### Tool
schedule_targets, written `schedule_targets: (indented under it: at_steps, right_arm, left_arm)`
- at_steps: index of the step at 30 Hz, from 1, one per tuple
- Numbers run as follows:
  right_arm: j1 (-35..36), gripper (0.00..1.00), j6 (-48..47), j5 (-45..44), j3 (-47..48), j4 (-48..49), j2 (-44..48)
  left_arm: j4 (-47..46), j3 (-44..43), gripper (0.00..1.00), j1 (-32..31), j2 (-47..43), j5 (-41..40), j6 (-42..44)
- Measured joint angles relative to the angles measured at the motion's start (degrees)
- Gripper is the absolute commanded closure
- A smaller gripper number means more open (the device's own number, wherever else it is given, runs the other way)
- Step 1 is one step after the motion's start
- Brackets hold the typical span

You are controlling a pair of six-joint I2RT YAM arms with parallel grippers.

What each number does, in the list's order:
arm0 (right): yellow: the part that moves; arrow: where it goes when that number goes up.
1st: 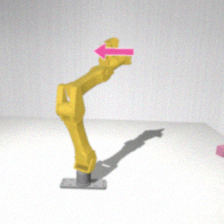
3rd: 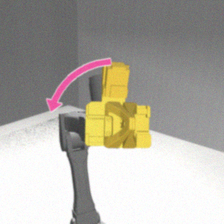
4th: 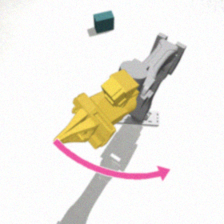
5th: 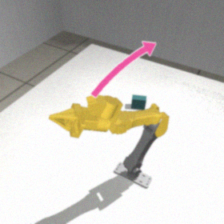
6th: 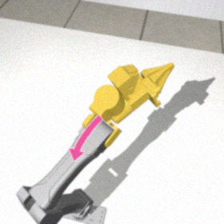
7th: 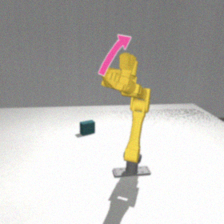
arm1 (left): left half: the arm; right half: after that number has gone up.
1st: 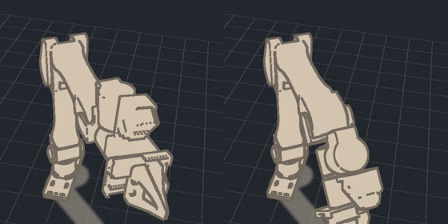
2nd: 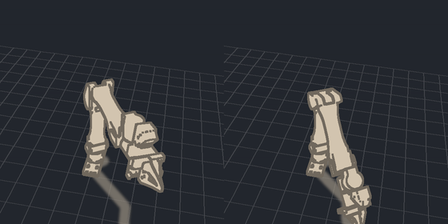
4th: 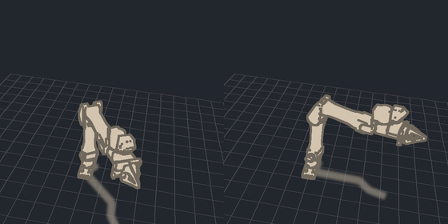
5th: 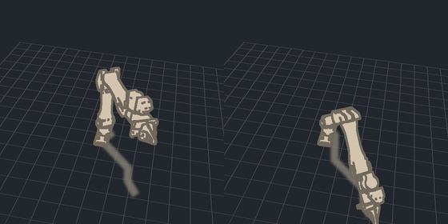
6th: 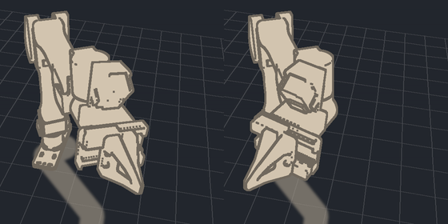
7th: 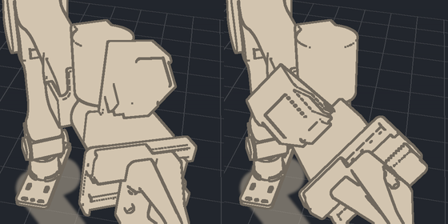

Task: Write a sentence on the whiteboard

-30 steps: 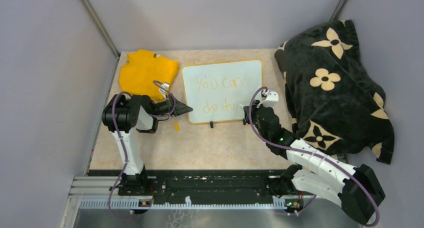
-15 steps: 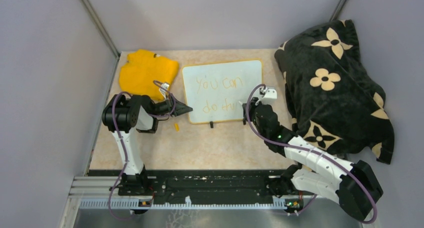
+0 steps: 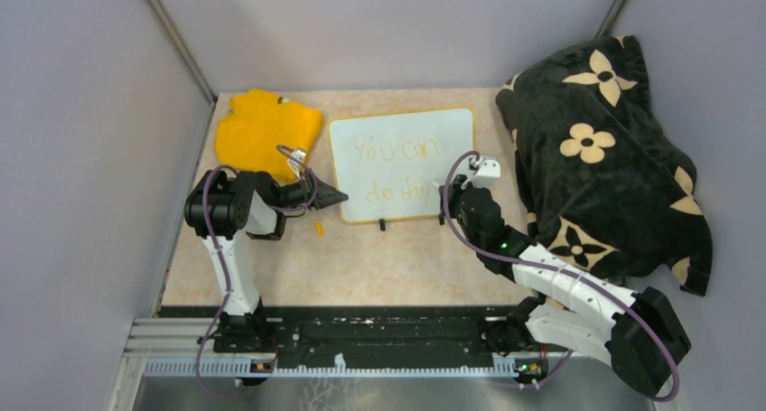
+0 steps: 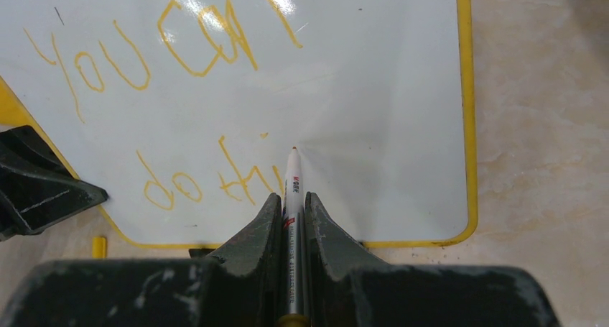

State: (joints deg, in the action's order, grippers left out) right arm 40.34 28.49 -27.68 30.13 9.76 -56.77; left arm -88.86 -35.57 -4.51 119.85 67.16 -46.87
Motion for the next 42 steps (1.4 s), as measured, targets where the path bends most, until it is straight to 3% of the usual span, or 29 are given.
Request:
schedule_targets:
  at_steps: [42]
  right_arm:
    - [-0.33, 1.00, 0.26, 1.33, -0.63, 1.22, -3.54]
  left_arm:
    - [0.02, -0.24, 1.00, -0.24, 0.02, -0.04, 0.04]
